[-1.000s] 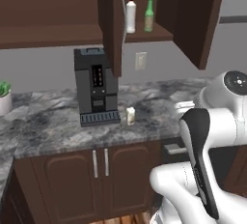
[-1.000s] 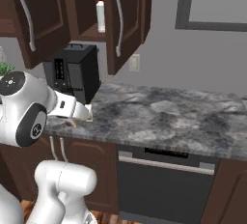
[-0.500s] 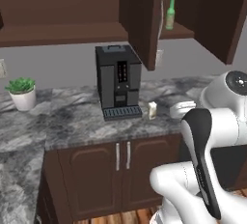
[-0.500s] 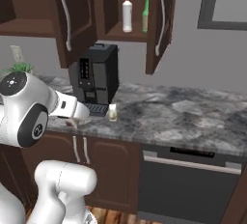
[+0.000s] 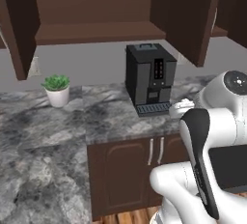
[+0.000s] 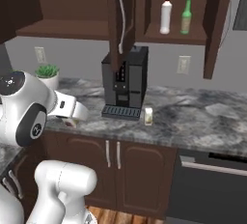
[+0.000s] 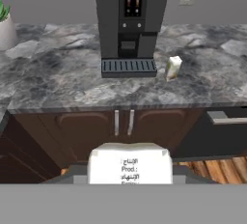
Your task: Sort all alcoholic drinks to one cabinet, and non-alcoholic drinks to the other.
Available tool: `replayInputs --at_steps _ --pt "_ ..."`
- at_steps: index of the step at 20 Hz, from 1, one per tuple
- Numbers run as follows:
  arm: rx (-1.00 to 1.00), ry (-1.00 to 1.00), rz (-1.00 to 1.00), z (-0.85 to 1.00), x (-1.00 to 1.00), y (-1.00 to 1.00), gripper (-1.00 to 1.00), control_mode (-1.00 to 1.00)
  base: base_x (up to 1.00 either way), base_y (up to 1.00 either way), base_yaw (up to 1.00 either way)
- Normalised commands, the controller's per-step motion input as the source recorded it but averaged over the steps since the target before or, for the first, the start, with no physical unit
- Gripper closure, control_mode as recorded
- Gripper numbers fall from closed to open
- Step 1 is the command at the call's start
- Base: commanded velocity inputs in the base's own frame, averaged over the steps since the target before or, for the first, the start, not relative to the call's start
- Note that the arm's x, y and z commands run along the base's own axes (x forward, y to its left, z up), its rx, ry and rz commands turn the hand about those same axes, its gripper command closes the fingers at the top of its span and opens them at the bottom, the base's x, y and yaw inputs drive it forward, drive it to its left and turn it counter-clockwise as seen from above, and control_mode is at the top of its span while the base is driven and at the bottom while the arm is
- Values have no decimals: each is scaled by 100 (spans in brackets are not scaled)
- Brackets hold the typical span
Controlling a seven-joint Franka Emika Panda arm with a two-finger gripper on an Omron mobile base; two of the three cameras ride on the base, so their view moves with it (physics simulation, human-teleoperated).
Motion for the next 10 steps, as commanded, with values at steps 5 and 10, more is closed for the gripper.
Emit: replayInputs --at_steps 5,10 --pt "0 0 0 0 0 0 100 100 31 43 2" --pt "0 0 0 0 0 0 100 100 66 20 2"
